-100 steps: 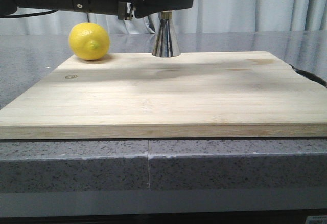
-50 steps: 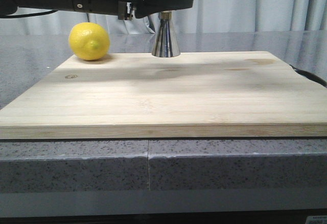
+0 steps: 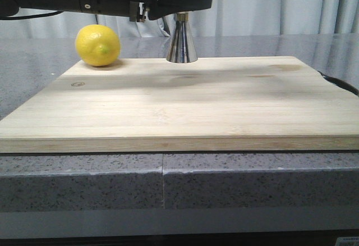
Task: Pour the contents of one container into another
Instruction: 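Tilt the beaker with the right gripper, pouring liquid into the jigger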
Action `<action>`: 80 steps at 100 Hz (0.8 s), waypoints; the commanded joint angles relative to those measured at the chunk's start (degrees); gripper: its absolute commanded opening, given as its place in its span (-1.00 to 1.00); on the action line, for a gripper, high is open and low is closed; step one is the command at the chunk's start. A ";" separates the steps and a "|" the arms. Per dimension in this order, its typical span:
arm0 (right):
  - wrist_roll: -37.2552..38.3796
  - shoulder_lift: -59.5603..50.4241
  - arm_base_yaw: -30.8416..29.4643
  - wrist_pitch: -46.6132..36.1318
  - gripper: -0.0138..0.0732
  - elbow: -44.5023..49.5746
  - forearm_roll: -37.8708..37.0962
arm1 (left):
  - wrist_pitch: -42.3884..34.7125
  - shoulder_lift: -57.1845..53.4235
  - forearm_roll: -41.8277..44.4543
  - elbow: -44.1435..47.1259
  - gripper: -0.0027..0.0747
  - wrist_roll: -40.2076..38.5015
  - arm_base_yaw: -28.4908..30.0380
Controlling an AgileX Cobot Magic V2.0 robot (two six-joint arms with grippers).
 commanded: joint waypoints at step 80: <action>-0.03 -0.34 0.05 -3.39 0.04 -4.39 -13.44 | 6.20 -3.44 -5.12 -1.79 -0.26 -0.49 -0.33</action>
